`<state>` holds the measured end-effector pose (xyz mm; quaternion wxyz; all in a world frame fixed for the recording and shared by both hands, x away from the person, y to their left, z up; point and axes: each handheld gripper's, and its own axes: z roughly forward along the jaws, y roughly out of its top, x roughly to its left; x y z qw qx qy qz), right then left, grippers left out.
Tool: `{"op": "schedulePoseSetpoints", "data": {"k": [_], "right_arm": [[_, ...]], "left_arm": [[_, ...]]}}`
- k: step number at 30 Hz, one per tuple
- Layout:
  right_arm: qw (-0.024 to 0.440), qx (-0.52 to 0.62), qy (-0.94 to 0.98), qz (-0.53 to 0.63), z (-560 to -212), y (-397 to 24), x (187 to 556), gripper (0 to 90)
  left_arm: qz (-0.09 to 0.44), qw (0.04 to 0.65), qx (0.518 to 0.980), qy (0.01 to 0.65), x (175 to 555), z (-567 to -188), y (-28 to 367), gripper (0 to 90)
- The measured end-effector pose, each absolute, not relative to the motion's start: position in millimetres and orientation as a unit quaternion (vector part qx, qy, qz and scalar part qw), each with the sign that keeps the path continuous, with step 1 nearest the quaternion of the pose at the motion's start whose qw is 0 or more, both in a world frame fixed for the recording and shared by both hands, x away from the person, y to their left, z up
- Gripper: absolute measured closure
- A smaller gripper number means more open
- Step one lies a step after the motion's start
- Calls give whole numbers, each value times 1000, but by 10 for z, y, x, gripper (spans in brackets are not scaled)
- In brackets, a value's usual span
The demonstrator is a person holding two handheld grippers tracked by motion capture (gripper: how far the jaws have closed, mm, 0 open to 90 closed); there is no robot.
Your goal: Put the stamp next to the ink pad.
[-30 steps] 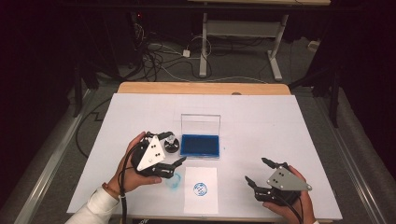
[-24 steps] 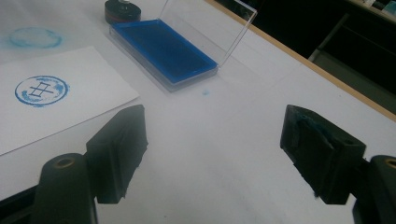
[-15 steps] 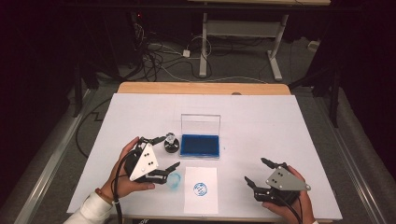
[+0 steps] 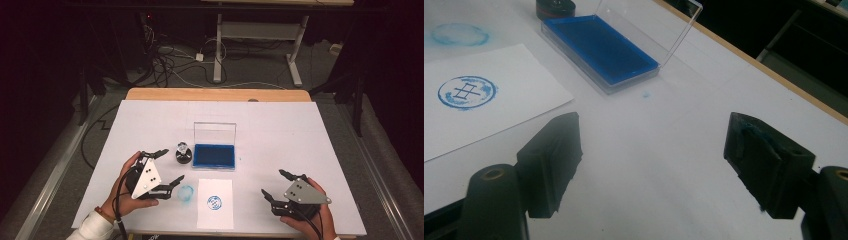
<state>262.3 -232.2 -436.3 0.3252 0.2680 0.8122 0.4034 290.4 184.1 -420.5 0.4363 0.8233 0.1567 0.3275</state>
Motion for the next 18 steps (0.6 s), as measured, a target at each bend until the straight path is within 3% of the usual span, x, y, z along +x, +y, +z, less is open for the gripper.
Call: {"op": "schedulePoseSetpoints", "data": {"k": [18], "right_arm": [[329, 277, 809, 401, -4369, -2336, 2637, 232]], "left_arm": [[324, 408, 834, 183, 2883, -4459, 2003, 153]]}}
